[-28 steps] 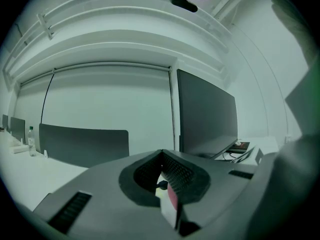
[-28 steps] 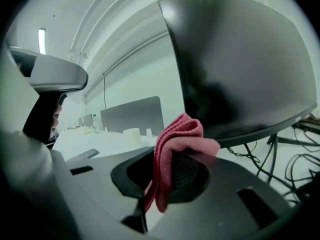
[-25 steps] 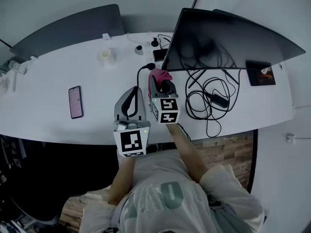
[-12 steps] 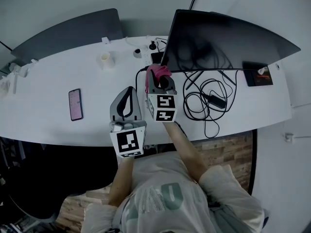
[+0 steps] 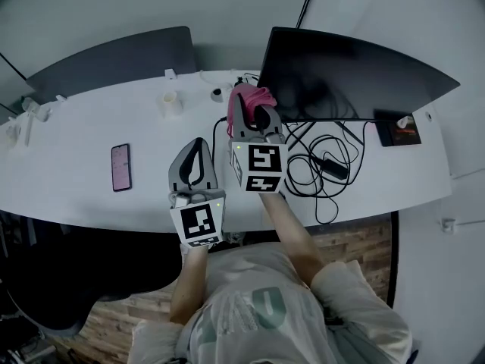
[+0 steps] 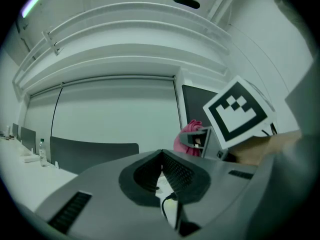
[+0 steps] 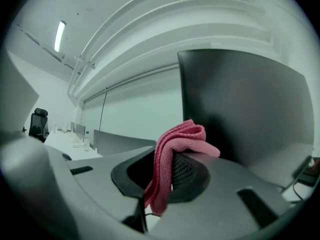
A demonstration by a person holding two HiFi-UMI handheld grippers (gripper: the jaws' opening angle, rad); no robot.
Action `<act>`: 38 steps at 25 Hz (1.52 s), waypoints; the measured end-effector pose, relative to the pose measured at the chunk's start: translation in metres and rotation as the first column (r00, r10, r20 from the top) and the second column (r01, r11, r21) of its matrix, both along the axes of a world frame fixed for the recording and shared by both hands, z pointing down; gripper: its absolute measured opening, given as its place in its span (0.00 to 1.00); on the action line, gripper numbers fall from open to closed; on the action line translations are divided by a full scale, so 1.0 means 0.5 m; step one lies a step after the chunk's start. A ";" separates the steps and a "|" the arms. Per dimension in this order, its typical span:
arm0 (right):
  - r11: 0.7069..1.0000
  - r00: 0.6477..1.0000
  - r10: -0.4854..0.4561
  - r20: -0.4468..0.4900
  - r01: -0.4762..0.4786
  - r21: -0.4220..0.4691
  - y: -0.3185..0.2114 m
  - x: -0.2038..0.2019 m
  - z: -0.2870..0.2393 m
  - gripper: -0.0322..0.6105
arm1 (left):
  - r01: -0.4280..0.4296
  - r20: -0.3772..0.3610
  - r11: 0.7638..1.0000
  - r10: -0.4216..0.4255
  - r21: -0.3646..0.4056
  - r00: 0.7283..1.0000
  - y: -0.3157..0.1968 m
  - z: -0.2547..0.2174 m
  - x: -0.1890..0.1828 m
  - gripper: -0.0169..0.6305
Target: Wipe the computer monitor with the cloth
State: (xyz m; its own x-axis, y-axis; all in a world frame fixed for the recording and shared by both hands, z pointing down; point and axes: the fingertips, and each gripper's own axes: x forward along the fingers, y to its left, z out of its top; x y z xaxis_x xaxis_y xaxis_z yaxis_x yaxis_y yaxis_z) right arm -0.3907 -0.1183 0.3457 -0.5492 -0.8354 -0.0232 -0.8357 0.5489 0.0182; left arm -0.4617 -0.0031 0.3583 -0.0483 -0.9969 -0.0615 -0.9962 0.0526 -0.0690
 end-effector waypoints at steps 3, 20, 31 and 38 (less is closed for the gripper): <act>1.000 1.000 0.008 0.024 -0.008 0.027 0.003 0.002 -0.064 0.14 | -0.013 0.014 0.999 0.013 0.043 1.000 -0.001 -0.031 0.016 0.05; 0.990 0.982 0.005 0.189 -0.031 0.136 0.025 0.014 -0.330 0.14 | -0.050 0.053 0.996 0.046 0.078 0.998 0.004 -0.120 0.044 0.05; 0.985 0.981 -0.046 0.187 0.013 0.174 0.046 0.020 -0.344 0.14 | -0.089 -0.025 0.991 0.092 0.103 0.995 -0.003 -0.185 0.064 0.05; 0.962 0.976 -0.097 0.196 0.041 0.269 0.088 0.070 -0.412 0.14 | -0.070 -0.020 0.990 0.073 0.124 0.997 -0.012 -0.240 0.067 0.05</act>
